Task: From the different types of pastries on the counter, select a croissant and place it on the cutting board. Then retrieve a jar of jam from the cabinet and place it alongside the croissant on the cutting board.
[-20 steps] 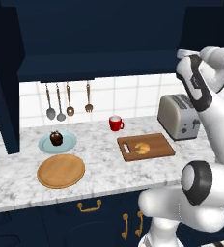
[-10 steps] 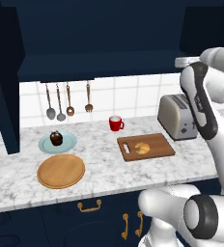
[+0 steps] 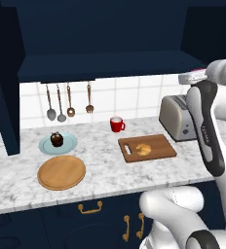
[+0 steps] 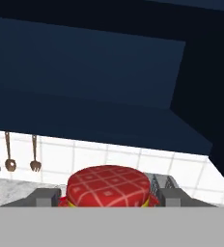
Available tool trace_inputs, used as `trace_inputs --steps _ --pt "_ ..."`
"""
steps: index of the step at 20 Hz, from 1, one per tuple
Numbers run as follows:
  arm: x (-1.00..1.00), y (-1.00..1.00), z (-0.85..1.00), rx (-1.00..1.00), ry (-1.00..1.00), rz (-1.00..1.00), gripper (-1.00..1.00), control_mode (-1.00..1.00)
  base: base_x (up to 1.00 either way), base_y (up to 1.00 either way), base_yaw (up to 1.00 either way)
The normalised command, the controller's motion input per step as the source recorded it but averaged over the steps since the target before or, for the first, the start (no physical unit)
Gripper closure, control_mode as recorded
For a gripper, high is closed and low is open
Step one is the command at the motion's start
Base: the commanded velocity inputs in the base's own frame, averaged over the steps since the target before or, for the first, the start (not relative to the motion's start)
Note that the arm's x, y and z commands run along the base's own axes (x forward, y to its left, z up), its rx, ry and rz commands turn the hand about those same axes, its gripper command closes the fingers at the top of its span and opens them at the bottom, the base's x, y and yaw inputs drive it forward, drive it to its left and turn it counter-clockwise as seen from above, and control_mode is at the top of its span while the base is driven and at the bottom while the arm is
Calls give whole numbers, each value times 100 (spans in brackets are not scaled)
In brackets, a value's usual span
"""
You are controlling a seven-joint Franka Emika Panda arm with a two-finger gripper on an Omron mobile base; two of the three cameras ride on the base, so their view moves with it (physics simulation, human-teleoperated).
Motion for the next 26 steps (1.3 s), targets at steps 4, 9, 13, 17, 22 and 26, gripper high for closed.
trace_inputs --steps 4,9,13,17,22,26 --pt "-56 10 -31 -8 9 1 100 -100 0 0 0" --pt "-59 0 -34 -3 12 0 100 -100 0 0 0" --pt "-42 10 -44 -6 8 0 100 -100 0 0 0" --pt "-4 40 -81 -12 1 0 100 -100 0 0 0" --pt "0 17 -78 -9 0 0 100 -100 0 0 0" --pt "27 0 -36 -2 21 0 100 -100 0 0 0"
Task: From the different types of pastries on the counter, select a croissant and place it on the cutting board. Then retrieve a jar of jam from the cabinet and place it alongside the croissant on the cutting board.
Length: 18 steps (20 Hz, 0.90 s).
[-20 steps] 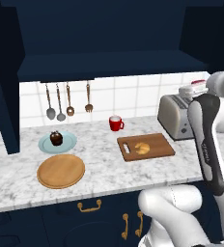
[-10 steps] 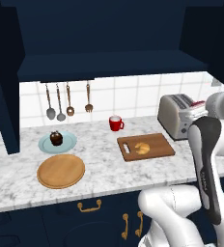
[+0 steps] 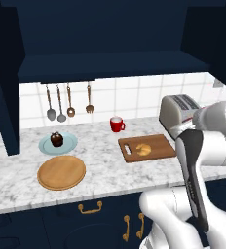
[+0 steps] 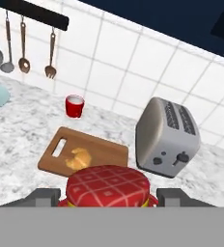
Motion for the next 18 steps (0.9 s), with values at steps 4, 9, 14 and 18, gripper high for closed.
trace_inputs --steps 4,9,14,18 --pt "33 0 -23 -3 29 0 100 -100 0 0 0" --pt "37 0 -36 -2 16 0 100 -100 0 0 0" --pt "26 0 -46 0 2 0 100 -100 0 0 0" --pt "11 -2 -55 0 0 0 100 -100 0 0 0"
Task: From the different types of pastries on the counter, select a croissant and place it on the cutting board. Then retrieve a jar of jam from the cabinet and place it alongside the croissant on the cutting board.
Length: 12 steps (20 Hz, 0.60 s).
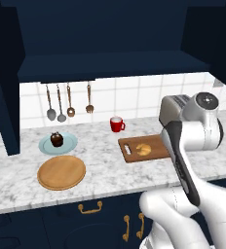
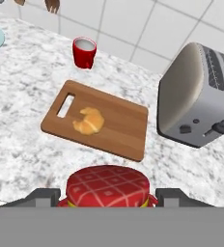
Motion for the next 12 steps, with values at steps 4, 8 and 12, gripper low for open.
trace_inputs --steps 4,8,12 --pt "13 -8 -44 0 0 0 100 -100 0 0 0" --pt "27 -9 -20 0 -1 0 100 -100 0 0 0" --pt "20 -10 -6 0 -5 0 100 -100 0 0 0"
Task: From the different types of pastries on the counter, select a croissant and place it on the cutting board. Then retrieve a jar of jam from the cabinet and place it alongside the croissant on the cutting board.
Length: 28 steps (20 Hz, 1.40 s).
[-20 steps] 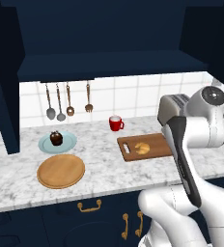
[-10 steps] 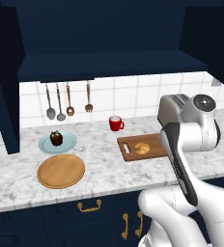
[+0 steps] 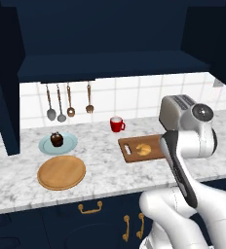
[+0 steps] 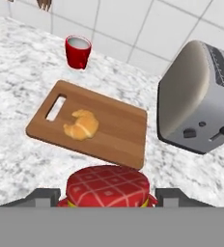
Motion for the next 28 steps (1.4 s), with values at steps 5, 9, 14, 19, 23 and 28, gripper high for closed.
trace_inputs --steps 5,9,14,19,23,28 --pt "9 -21 -23 4 -8 0 100 -100 0 0 0" --pt "33 -7 -28 8 -13 0 100 -100 0 0 0" --pt "36 -2 -14 6 -10 0 100 -100 0 0 0" --pt "36 -10 -18 5 0 0 100 -100 0 0 0" --pt "48 0 -14 0 0 0 100 -100 0 0 0" --pt "15 -8 -24 1 -1 1 100 -100 0 0 0"
